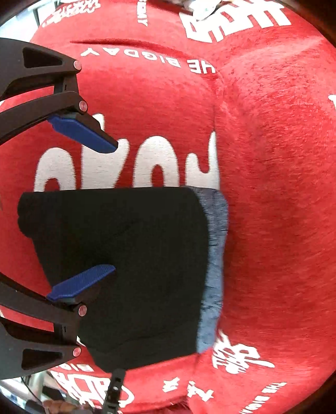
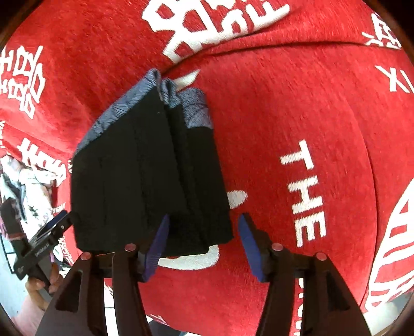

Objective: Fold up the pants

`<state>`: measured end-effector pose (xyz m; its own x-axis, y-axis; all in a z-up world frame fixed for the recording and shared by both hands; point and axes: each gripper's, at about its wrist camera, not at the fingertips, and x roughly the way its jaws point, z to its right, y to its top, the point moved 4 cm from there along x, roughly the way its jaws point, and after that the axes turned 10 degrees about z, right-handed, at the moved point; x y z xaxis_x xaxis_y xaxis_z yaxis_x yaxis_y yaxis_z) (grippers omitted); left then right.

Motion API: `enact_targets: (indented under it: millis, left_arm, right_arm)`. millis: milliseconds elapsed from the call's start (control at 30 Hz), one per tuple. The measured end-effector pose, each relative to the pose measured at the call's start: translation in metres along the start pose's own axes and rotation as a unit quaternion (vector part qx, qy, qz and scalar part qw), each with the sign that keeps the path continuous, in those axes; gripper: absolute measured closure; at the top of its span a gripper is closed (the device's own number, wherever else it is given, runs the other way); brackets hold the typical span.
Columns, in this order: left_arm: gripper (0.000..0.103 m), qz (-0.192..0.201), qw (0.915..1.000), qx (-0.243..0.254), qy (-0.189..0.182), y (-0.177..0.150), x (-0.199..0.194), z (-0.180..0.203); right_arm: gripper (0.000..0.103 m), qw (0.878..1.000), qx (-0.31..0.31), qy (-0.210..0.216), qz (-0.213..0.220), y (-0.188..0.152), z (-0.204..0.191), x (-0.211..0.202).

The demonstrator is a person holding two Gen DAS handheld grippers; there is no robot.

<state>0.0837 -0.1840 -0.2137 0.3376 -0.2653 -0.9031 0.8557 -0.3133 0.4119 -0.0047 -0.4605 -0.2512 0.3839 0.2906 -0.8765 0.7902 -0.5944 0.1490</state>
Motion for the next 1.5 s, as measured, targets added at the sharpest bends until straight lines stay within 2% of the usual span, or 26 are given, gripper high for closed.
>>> enact_targets:
  millis: [33, 67, 133, 233, 533, 667, 800, 1033, 1100, 1167, 1200, 1267, 1367, 1500]
  left_arm:
    - [0.005, -0.003, 0.9999, -0.009, -0.012, 0.005, 0.002, -0.004]
    - [0.0, -0.007, 0.9997, -0.016, -0.02, 0.008, 0.004, -0.007]
    - [0.0, -0.025, 0.9971, -0.041, -0.058, 0.015, 0.014, -0.014]
    - [0.0, -0.049, 0.9919, -0.069, -0.095, 0.02, 0.028, -0.019]
    - [0.0, -0.089, 0.9851, -0.07, -0.13, 0.015, 0.068, -0.019]
    - [0.0, -0.09, 0.9824, -0.071, -0.148, 0.013, 0.079, -0.002]
    - [0.0, -0.096, 0.9806, -0.073, -0.155, 0.012, 0.097, 0.011]
    - [0.0, -0.086, 0.9816, -0.071, -0.155, 0.014, 0.1, 0.015]
    - [0.005, -0.079, 0.9811, -0.073, -0.161, 0.012, 0.092, 0.015]
    - [0.021, -0.066, 0.9814, -0.066, -0.168, 0.011, 0.08, 0.012]
    - [0.025, -0.057, 0.9826, -0.055, -0.168, 0.012, 0.072, 0.014]
    - [0.037, -0.046, 0.9836, -0.043, -0.169, 0.012, 0.058, 0.015]
    - [0.042, -0.042, 0.9824, -0.041, -0.177, 0.012, 0.039, 0.011]
    - [0.042, -0.041, 0.9836, -0.026, -0.174, 0.003, 0.003, -0.004]
  right_arm:
    - [0.04, 1.0, -0.003, 0.009, 0.002, 0.002, 0.0, -0.004]
    - [0.034, 1.0, -0.007, 0.019, 0.004, 0.005, -0.001, -0.006]
    - [0.026, 0.999, -0.014, 0.04, 0.01, 0.012, -0.001, -0.01]
    - [0.024, 0.997, -0.003, 0.078, -0.005, 0.023, 0.0, -0.003]
    - [0.023, 0.992, 0.013, 0.125, -0.031, 0.046, 0.023, 0.024]
    - [0.023, 0.985, 0.003, 0.164, -0.062, 0.048, 0.015, 0.042]
    - [0.019, 0.981, 0.0, 0.171, -0.088, 0.05, 0.008, 0.067]
    - [0.019, 0.978, 0.052, 0.19, -0.073, 0.056, 0.014, 0.068]
    - [0.026, 0.979, 0.058, 0.18, -0.07, 0.055, 0.017, 0.065]
    - [0.036, 0.978, 0.072, 0.185, -0.069, 0.056, 0.033, 0.058]
    - [0.042, 0.977, 0.08, 0.185, -0.066, 0.057, 0.035, 0.055]
    - [0.046, 0.976, 0.083, 0.191, -0.06, 0.056, 0.03, 0.049]
    - [0.052, 0.972, 0.093, 0.207, -0.053, 0.053, 0.027, 0.037]
    - [0.054, 0.966, 0.097, 0.232, -0.056, 0.042, 0.016, 0.016]
